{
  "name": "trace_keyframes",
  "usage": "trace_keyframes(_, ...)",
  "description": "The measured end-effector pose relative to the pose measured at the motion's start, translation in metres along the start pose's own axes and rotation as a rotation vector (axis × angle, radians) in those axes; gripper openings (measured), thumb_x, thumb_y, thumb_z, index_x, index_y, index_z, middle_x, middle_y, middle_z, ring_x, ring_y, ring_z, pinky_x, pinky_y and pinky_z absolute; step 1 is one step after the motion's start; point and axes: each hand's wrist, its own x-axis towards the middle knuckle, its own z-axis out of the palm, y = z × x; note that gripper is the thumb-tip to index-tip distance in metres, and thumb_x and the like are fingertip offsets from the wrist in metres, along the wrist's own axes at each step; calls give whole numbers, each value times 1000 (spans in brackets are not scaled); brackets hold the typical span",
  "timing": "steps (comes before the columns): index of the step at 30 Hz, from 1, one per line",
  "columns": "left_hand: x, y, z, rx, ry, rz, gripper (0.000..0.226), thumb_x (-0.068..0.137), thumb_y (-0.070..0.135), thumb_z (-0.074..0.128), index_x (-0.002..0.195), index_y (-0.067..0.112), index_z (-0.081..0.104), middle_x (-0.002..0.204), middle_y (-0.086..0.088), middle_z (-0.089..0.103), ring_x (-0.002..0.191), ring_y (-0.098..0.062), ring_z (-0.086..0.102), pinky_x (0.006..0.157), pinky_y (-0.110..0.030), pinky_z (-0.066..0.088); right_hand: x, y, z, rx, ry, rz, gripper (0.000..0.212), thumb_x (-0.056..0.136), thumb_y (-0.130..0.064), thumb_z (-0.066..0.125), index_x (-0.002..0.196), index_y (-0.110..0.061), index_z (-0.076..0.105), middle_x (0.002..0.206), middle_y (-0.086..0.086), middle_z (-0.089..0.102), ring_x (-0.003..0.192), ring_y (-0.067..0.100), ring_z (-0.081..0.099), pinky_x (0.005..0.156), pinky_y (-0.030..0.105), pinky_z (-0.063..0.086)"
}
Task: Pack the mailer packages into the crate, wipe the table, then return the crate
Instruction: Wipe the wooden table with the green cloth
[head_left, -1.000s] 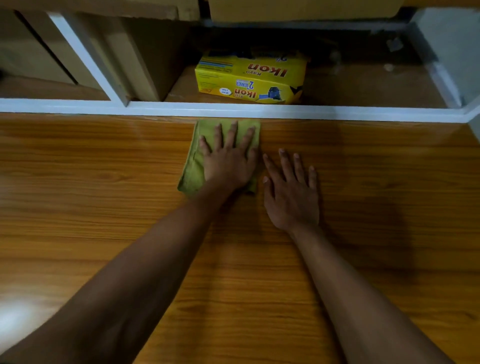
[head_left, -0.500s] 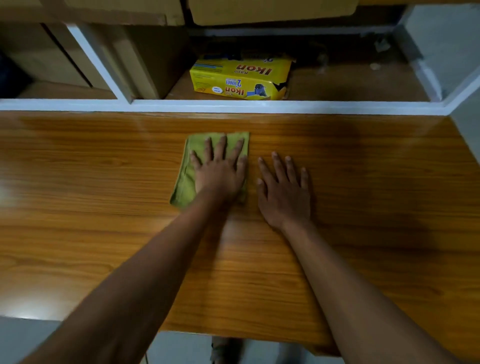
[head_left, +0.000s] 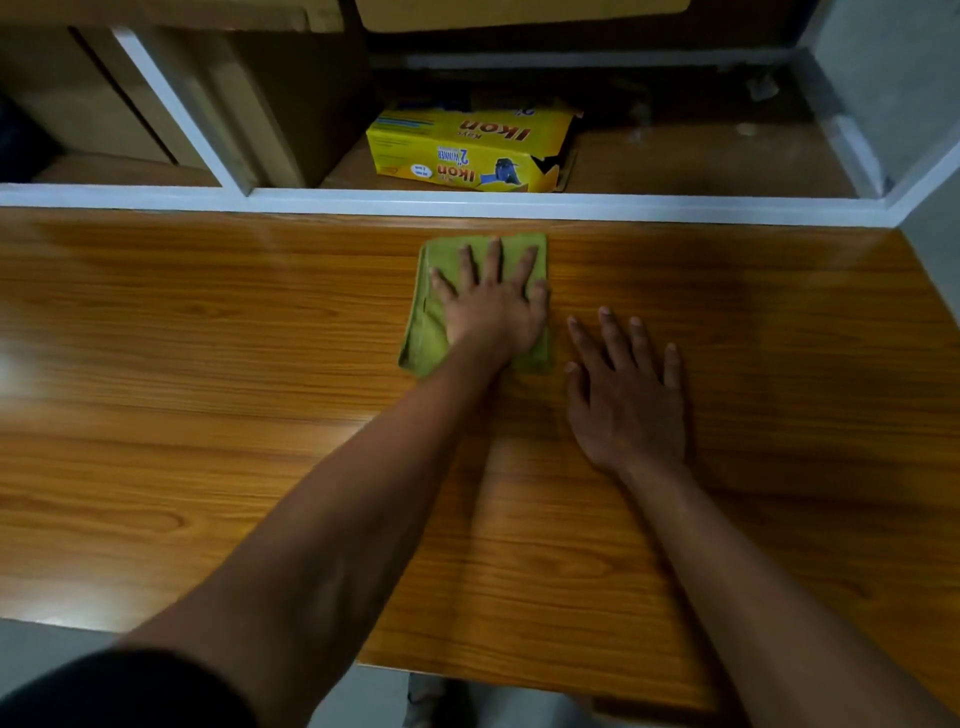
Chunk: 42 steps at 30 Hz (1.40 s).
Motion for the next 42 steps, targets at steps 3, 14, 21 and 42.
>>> trace_keyframes(3,43,6,-12,-5,-57,-52,66,105,65,9,168,46,3,179,-2,-3,163,-41,-9,120,-77,-7,0,1,-2,-3,-5,-3,59,110,-56,14,167,-46,4,177,-9,-4,164,23,-6,129,59,1)
trace_keyframes(14,-76,0,6,5,21,46,61,105,66,10,164,54,-2,179,3,-2,163,-36,-9,122,-75,-4,0,-1,-2,27,20,-4,59,109,-55,16,167,-44,10,178,-6,2,164,26,-2,129,61,5)
trace_keyframes(21,12,13,-8,20,-44,-2,63,106,65,9,166,51,1,179,1,-1,163,-38,-8,121,-76,-4,1,-2,-5,23,6,0,60,108,-55,17,167,-44,11,178,-6,1,164,26,-2,128,61,3)
trace_keyframes(42,-145,-2,10,-31,37,26,60,109,64,17,165,55,-2,178,6,-4,164,-32,-12,126,-69,-2,2,-4,-5,31,15,11,61,107,-53,21,167,-43,15,178,-5,5,164,28,2,128,63,4)
